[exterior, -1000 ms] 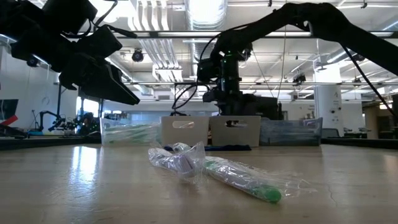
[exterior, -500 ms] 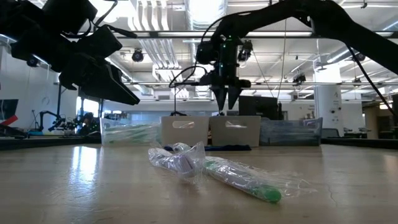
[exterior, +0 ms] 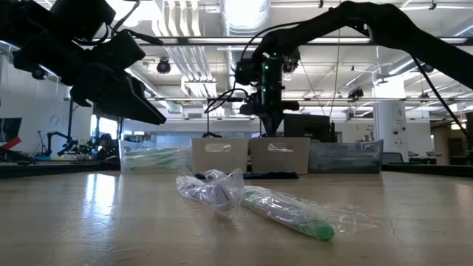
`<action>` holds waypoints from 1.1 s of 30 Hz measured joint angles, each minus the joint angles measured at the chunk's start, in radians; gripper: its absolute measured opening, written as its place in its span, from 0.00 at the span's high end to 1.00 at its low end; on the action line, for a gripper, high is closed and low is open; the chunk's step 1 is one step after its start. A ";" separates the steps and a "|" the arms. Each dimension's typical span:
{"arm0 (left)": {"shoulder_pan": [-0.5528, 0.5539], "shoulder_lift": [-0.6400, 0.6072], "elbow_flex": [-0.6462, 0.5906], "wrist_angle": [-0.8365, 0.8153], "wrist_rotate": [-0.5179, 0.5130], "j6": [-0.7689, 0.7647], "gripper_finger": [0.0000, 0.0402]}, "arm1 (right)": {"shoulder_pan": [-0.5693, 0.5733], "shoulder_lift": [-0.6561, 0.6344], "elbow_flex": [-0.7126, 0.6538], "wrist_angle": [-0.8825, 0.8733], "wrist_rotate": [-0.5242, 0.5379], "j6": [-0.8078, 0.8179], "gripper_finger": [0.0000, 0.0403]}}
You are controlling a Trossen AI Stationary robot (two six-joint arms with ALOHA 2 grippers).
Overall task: Pick & Place Toothbrushes
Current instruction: Put the violet toothbrush into the gray bin
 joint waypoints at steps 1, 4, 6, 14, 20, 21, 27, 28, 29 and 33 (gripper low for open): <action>0.000 0.000 0.000 0.000 0.000 0.000 0.57 | -0.002 0.000 -0.003 0.007 0.010 0.001 0.96; 0.000 0.000 0.000 0.000 0.000 0.000 0.57 | -0.005 0.000 -0.007 0.006 0.056 0.003 0.97; 0.000 0.000 0.000 0.000 0.000 0.000 0.57 | -0.005 0.000 -0.007 0.006 0.071 0.008 0.98; 0.000 0.000 0.000 0.000 0.000 0.000 0.57 | -0.004 0.000 -0.074 0.039 0.069 0.016 0.98; 0.000 0.000 0.000 0.000 0.000 0.000 0.57 | -0.004 0.000 -0.113 0.083 -0.025 -0.044 0.98; 0.000 0.000 0.000 0.000 0.000 0.000 0.57 | -0.004 0.000 -0.113 0.086 -0.044 -0.056 0.98; 0.000 0.000 0.000 0.000 0.000 0.000 0.57 | -0.003 -0.002 -0.107 0.082 -0.064 -0.074 0.98; 0.000 0.000 0.000 0.000 0.000 0.000 0.57 | -0.003 -0.002 -0.103 0.079 -0.068 -0.077 0.98; 0.000 0.000 0.000 0.000 0.000 0.000 0.57 | -0.003 -0.002 -0.099 0.073 -0.072 -0.085 0.98; 0.000 0.000 0.000 0.000 0.000 0.000 0.57 | -0.002 -0.003 -0.087 0.069 -0.095 -0.110 0.98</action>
